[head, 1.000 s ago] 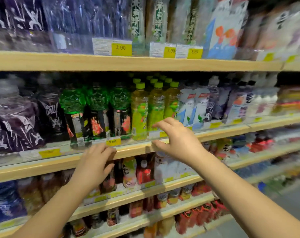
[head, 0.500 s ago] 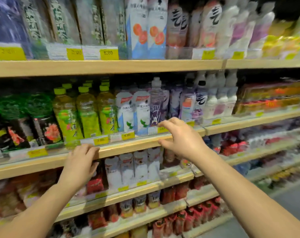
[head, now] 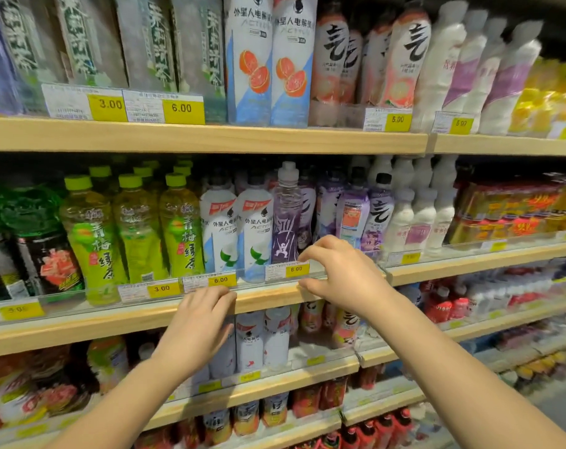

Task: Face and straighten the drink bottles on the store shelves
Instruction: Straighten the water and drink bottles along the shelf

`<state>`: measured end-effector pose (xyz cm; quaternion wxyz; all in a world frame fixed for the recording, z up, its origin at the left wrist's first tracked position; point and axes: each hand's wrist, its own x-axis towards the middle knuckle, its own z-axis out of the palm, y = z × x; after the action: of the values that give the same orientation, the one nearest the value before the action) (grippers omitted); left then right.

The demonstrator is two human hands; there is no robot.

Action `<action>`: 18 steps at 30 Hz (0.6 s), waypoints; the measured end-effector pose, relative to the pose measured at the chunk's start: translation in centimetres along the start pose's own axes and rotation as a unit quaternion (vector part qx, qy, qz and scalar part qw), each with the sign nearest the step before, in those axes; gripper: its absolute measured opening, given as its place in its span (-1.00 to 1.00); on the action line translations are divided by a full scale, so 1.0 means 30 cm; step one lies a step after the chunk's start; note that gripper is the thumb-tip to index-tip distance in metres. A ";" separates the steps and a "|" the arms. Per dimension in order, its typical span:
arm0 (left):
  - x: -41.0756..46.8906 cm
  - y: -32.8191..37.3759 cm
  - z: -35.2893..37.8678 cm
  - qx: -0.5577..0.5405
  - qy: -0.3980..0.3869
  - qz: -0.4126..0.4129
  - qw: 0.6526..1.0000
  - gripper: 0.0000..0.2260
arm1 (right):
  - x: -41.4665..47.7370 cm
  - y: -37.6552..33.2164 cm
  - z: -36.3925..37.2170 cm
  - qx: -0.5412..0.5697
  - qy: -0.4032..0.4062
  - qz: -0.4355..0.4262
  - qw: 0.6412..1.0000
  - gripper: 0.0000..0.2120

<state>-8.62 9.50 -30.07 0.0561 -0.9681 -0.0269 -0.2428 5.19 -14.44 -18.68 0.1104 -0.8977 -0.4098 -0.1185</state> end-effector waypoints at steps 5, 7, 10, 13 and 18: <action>0.080 0.058 0.046 -0.006 0.031 0.024 0.999 -0.50 | 0.075 0.023 0.000 -0.030 0.009 -0.017 0.999 -0.58; 0.096 0.075 0.064 -0.007 0.042 0.009 0.999 -0.58 | 0.097 0.039 0.003 -0.031 0.012 -0.021 0.999 -0.58; 0.106 0.102 0.088 -0.015 0.066 -0.031 0.997 -0.67 | 0.130 0.069 0.014 -0.021 0.023 -0.038 0.999 -0.61; 0.110 0.129 0.101 -0.032 0.084 -0.073 0.993 -0.72 | 0.170 0.104 0.022 -0.003 0.038 -0.061 0.997 -0.63; 0.133 0.180 0.096 -0.011 0.093 -0.132 0.987 -0.78 | 0.238 0.165 0.024 0.022 0.053 -0.100 0.993 -0.60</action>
<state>-3.34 4.59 -31.22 0.0151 -0.9299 -0.1464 -0.3370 13.59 -12.33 -17.71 0.1391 -0.8419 -0.4939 -0.1674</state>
